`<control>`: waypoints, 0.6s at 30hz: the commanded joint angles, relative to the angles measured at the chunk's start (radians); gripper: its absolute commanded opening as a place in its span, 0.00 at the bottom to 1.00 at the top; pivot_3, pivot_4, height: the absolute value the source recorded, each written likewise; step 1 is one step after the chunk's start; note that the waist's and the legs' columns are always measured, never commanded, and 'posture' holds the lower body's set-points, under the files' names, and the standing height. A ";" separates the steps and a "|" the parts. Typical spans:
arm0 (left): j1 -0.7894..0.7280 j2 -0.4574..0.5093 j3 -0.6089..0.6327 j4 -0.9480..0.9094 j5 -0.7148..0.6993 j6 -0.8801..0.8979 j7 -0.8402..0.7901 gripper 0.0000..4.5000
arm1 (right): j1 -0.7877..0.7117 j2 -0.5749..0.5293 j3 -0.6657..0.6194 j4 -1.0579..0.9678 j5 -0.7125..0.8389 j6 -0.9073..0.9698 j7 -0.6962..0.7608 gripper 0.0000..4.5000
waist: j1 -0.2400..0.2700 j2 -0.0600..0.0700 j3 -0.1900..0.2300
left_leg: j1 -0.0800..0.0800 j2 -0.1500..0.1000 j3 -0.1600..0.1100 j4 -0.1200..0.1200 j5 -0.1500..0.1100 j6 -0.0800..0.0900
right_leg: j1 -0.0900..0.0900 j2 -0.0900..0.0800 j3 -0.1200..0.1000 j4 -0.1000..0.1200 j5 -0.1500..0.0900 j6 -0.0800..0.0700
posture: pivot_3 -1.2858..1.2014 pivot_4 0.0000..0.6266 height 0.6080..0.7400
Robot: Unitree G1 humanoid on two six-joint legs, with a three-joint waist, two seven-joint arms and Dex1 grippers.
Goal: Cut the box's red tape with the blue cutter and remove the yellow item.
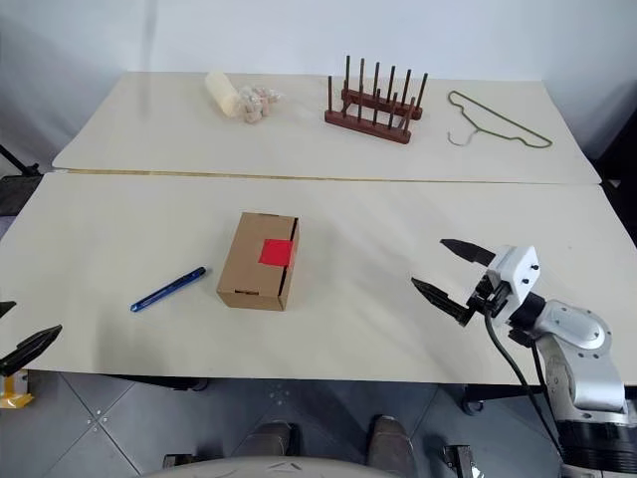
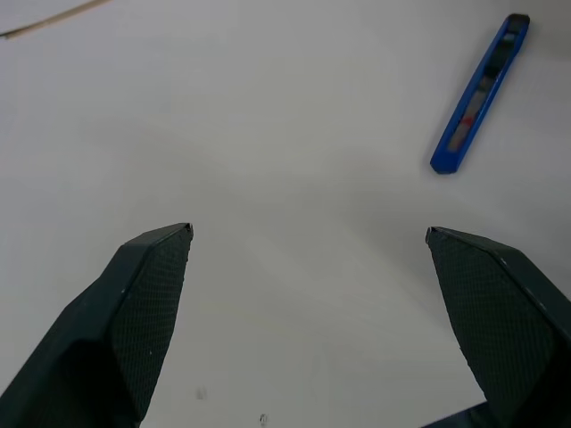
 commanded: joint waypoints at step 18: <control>-0.092 -0.043 -0.203 -0.336 -0.028 0.090 0.065 0.45 | -0.126 0.123 0.254 -0.005 -0.143 0.016 -0.037 0.40 | 0.003 -0.001 0.000 | 0.000 0.000 0.000 0.001 0.000 0.000 | 0.000 0.000 0.001 0.001 0.000 0.000 | 0.52 0.24 1.00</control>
